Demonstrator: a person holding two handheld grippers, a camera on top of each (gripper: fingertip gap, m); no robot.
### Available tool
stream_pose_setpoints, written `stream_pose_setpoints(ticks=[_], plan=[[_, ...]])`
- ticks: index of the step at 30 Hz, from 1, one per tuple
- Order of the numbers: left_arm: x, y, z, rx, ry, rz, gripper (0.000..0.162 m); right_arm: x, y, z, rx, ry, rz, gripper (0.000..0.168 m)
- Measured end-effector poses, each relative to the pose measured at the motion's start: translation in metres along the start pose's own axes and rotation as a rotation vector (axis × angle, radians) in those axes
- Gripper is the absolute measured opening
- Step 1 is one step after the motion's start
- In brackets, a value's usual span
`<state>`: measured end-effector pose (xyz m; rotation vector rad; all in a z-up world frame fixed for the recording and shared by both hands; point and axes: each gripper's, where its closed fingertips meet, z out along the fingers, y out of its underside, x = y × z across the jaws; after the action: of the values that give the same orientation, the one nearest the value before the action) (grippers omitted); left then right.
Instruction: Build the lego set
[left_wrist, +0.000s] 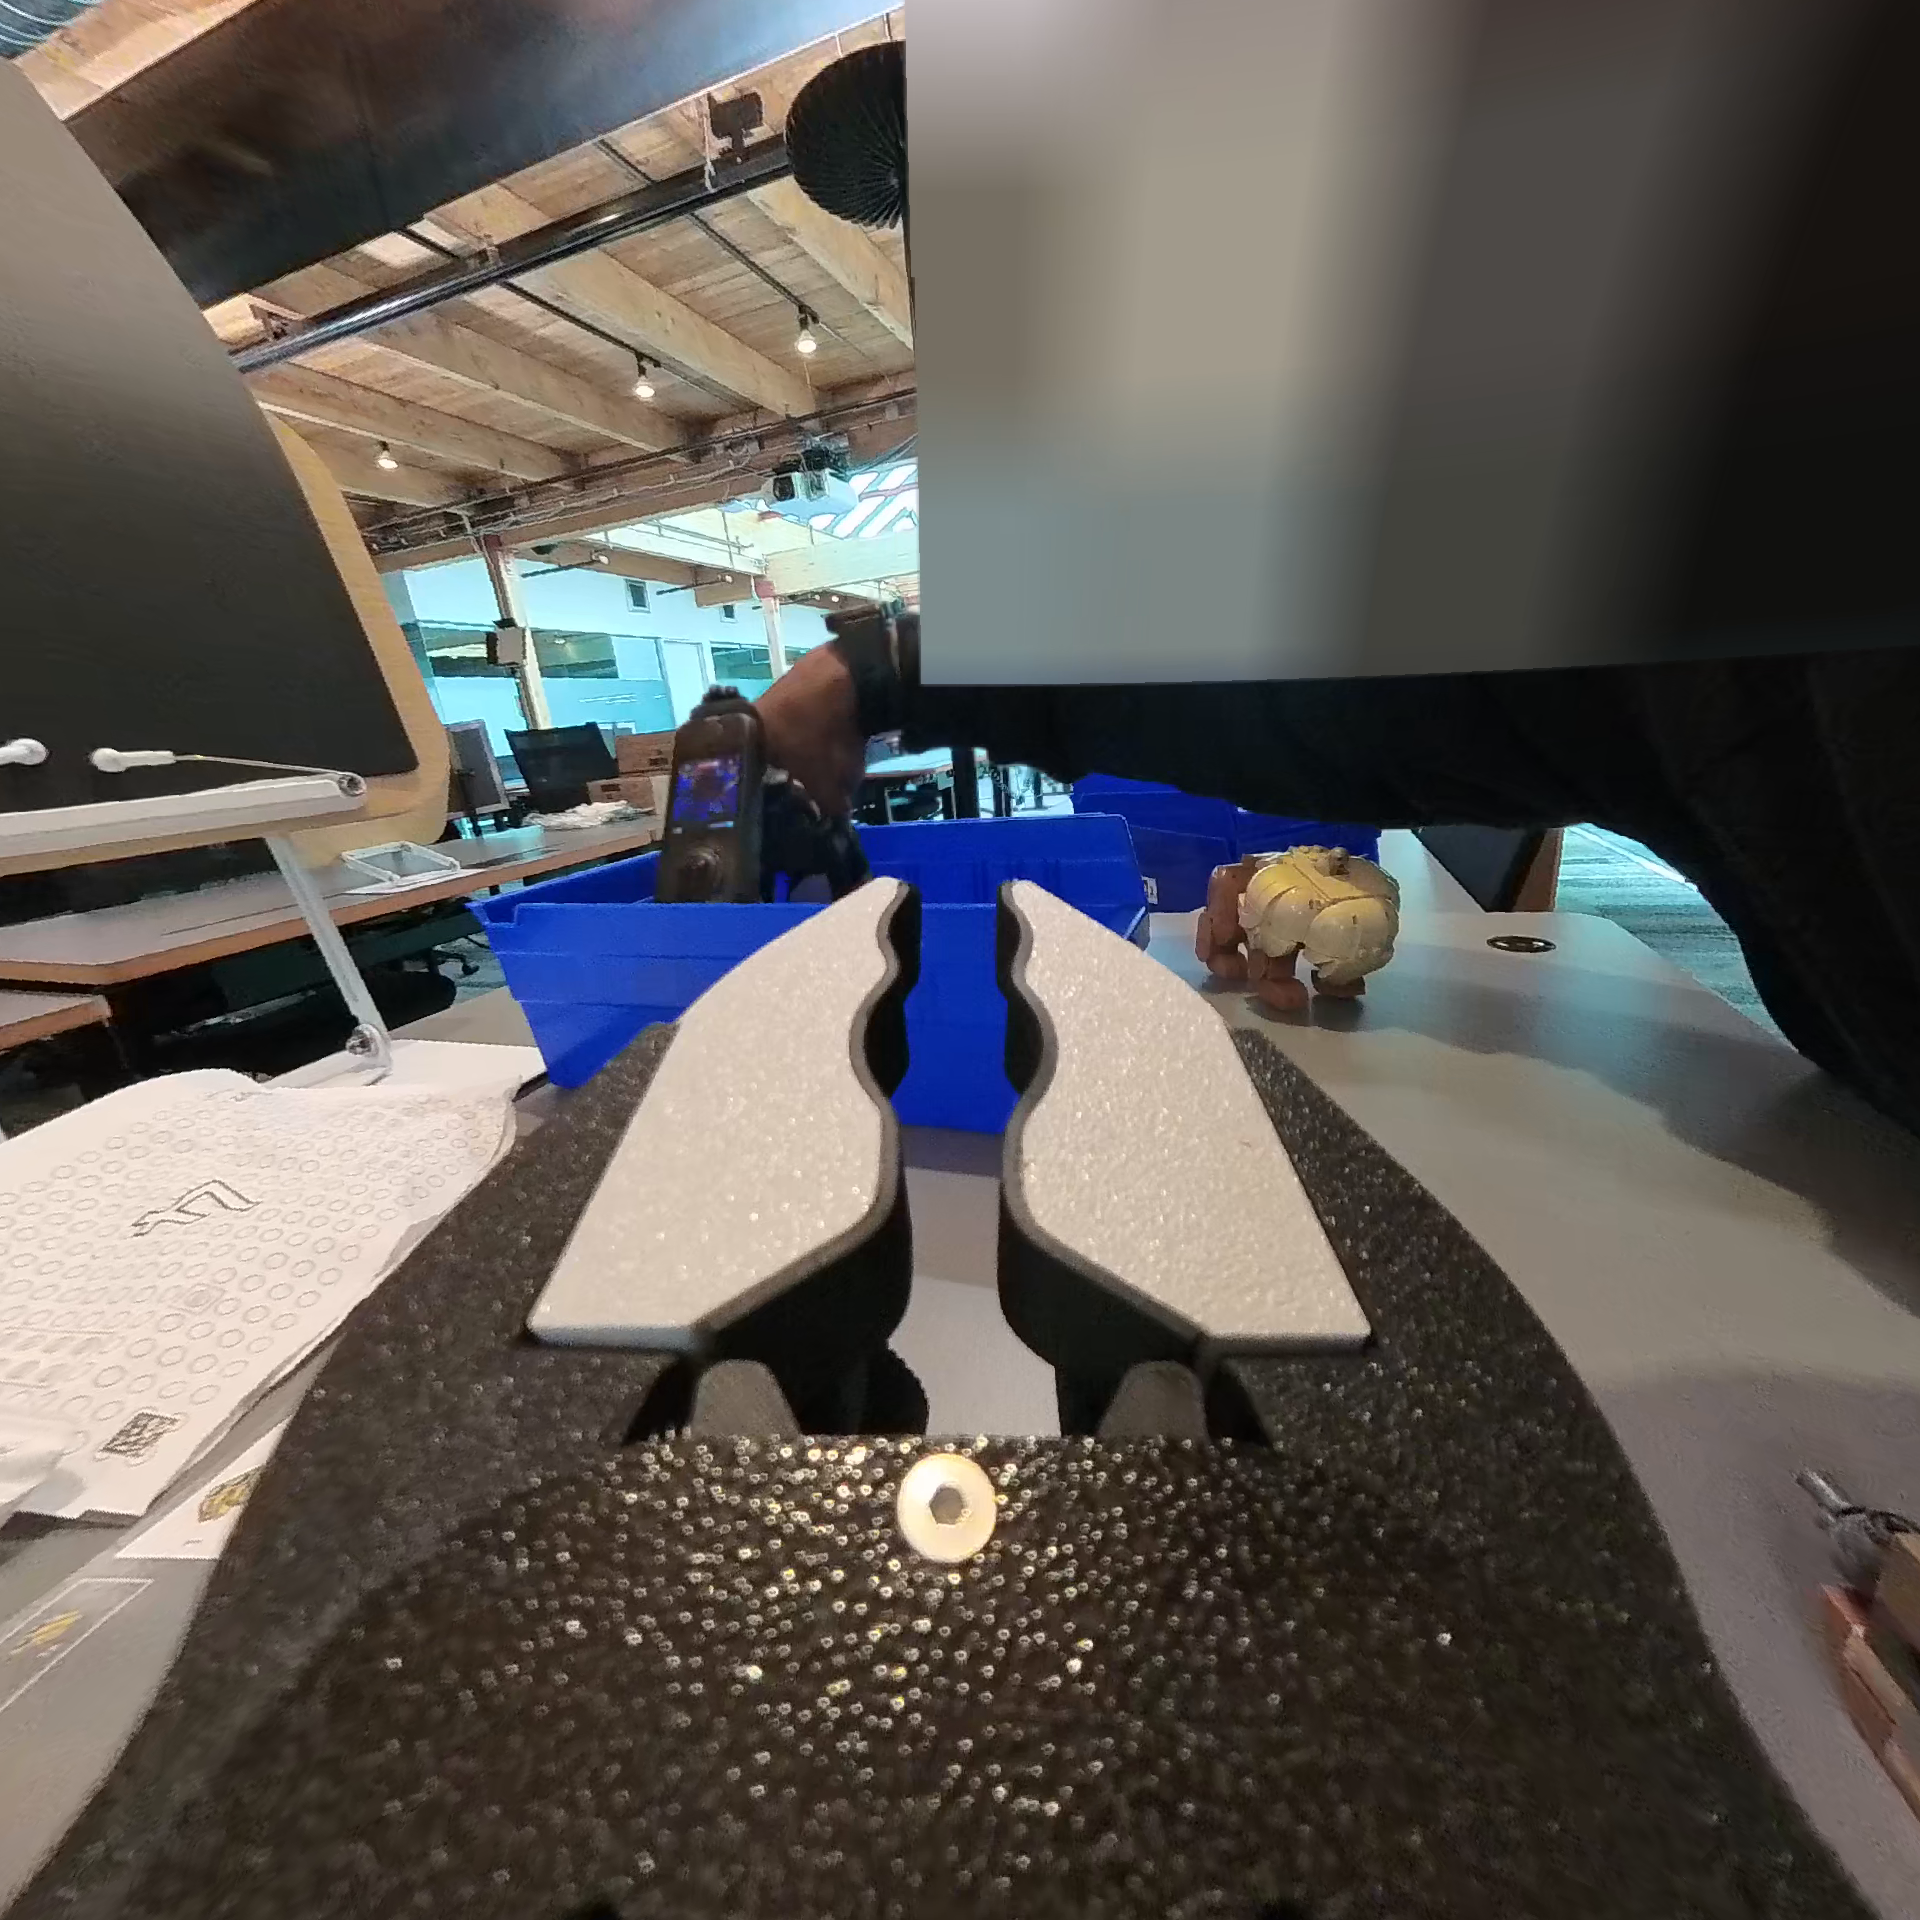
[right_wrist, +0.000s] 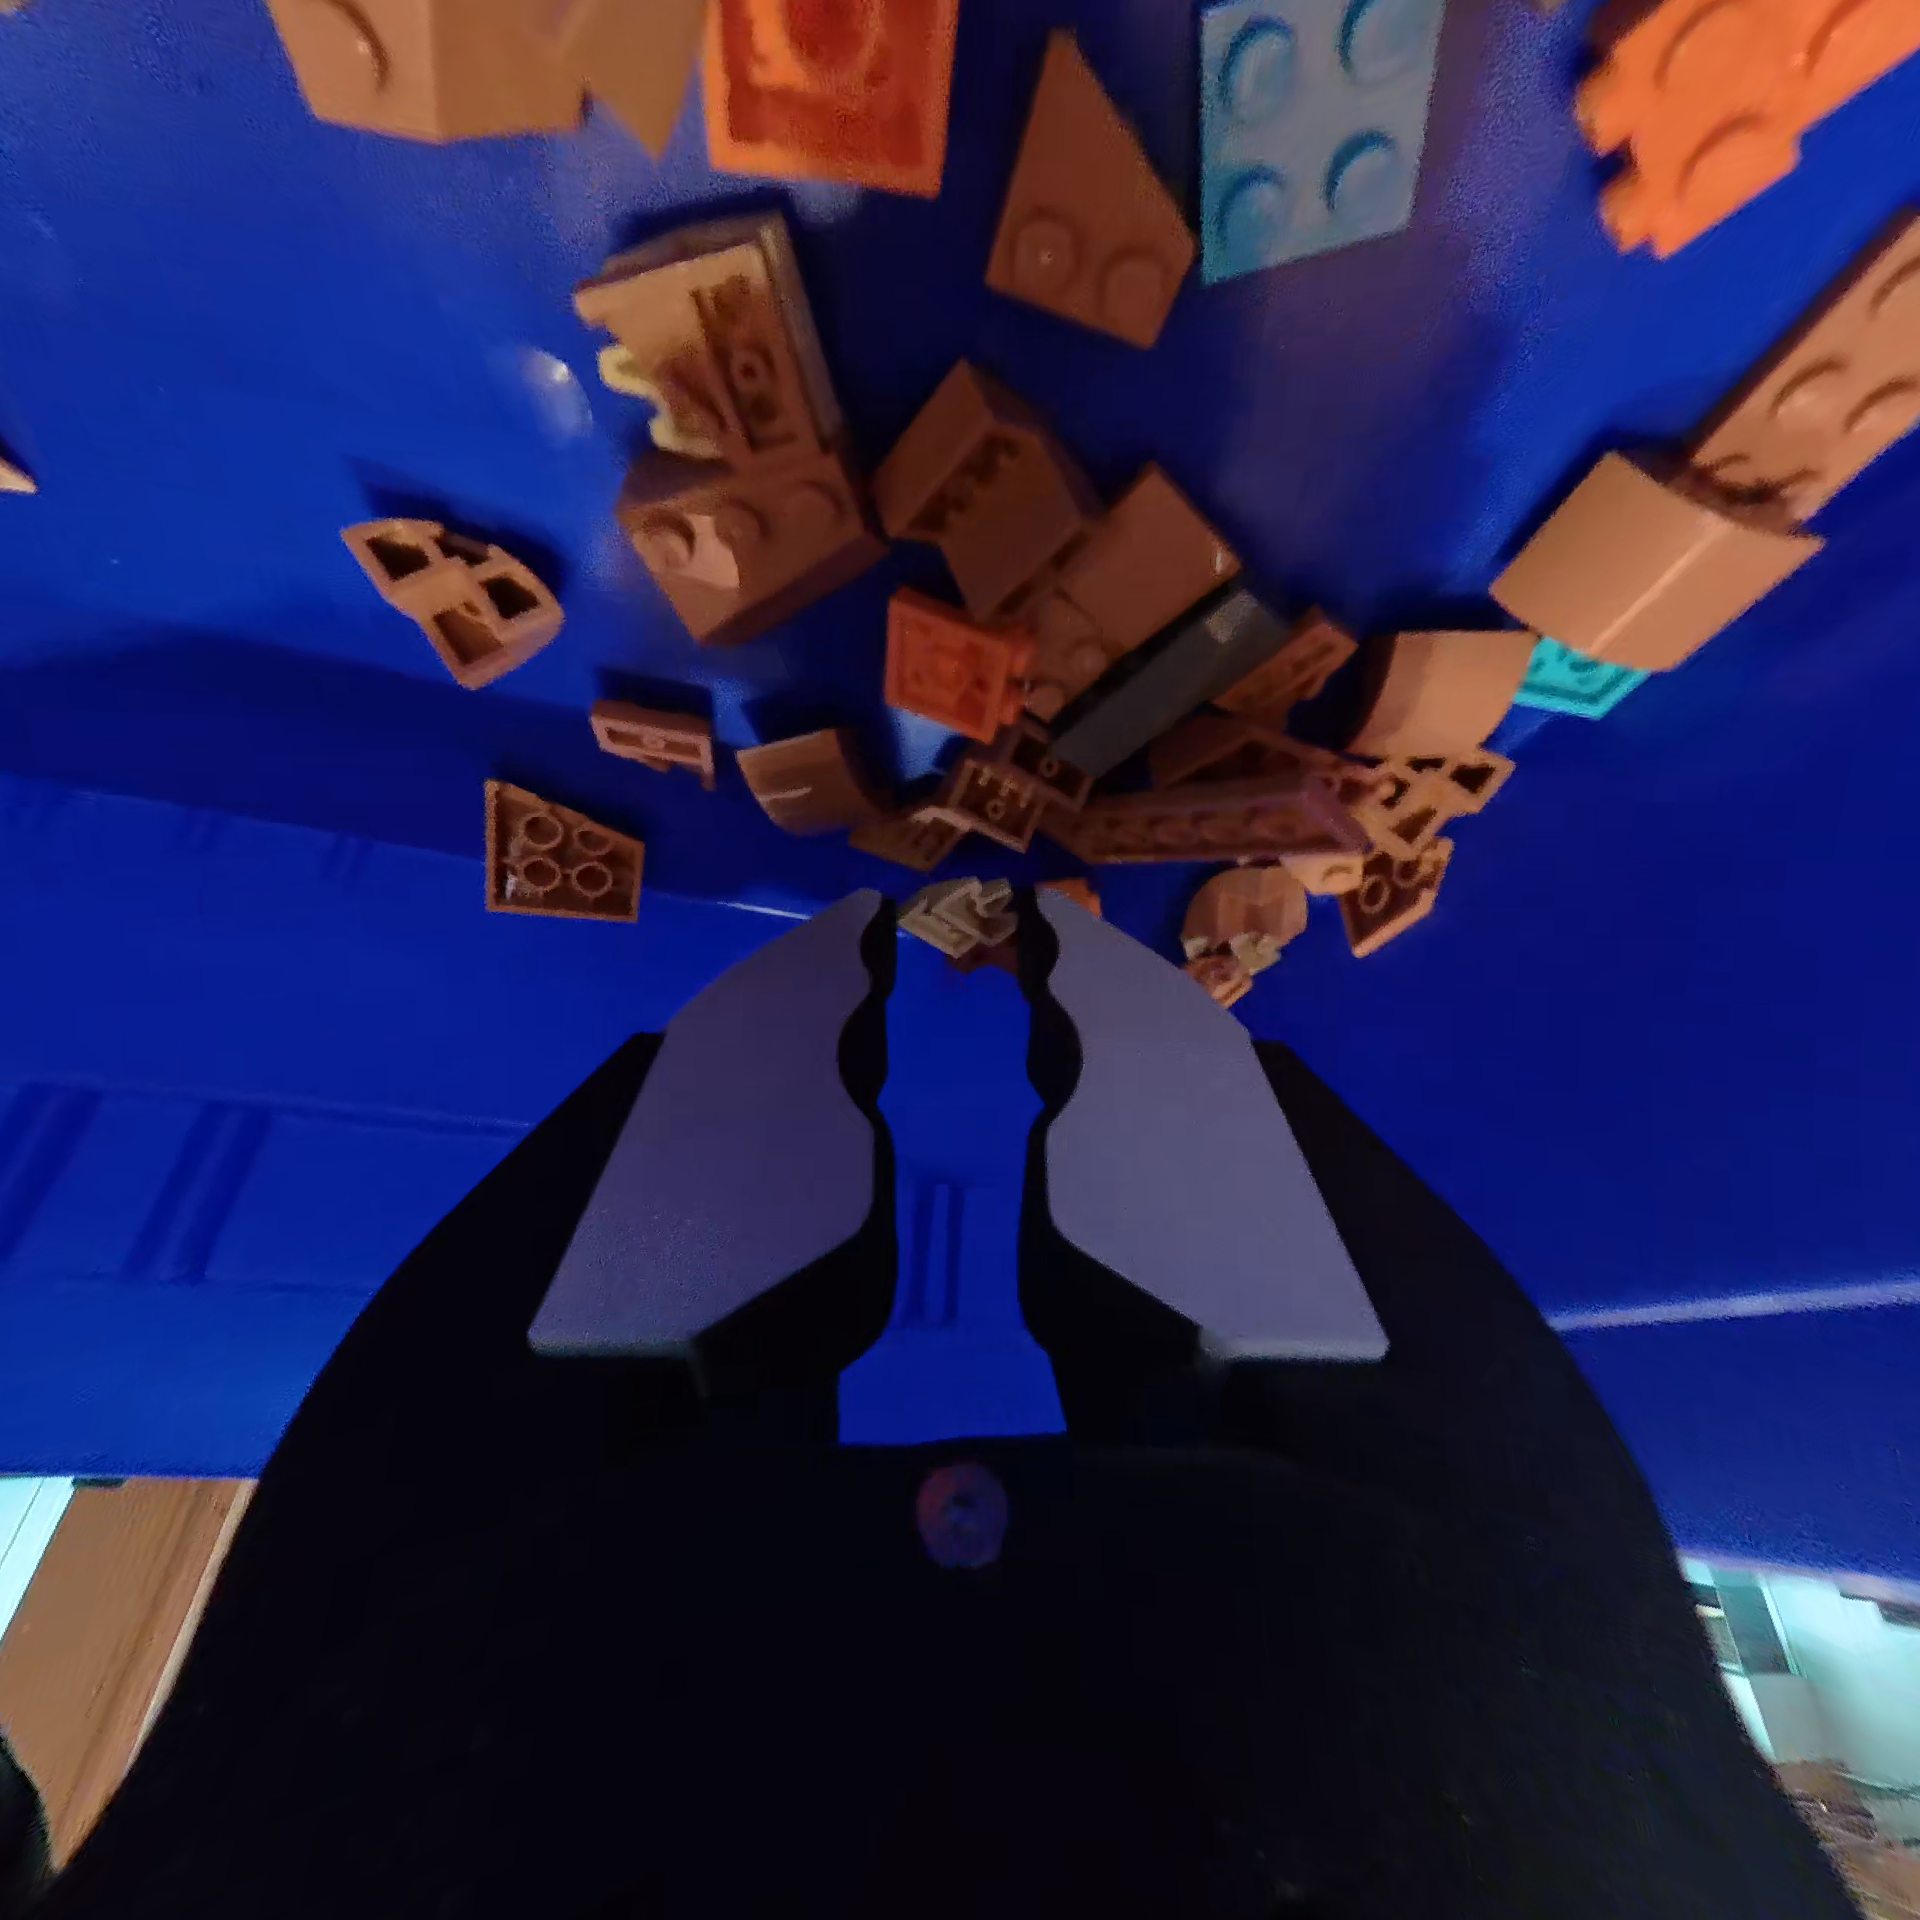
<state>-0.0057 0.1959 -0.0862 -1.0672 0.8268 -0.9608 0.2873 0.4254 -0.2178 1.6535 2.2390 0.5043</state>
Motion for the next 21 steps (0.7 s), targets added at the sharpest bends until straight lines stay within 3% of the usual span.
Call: stream_pose_setpoints(ticks=[4,7,11,18,21], plan=[[0.0,0.0,0.0,0.0,0.001,-0.002,0.012,-0.002,0.001,-0.022,0.089,0.075,0.036,0.023],[0.0,0.0,-0.001,-0.004,-0.001,-0.002,0.012,-0.016,-0.016,-0.052,0.308,0.131,0.071,0.022],[-0.002,-0.001,-0.004,-0.004,-0.013,-0.015,0.012,-0.063,-0.054,-0.102,0.597,0.19,0.07,0.022],[0.004,0.001,-0.005,-0.032,0.001,-0.005,0.013,-0.161,-0.141,-0.179,0.838,0.321,0.106,0.022],[0.008,0.002,-0.006,-0.046,0.006,0.002,0.013,-0.186,-0.175,-0.194,0.883,0.351,0.132,0.022]])
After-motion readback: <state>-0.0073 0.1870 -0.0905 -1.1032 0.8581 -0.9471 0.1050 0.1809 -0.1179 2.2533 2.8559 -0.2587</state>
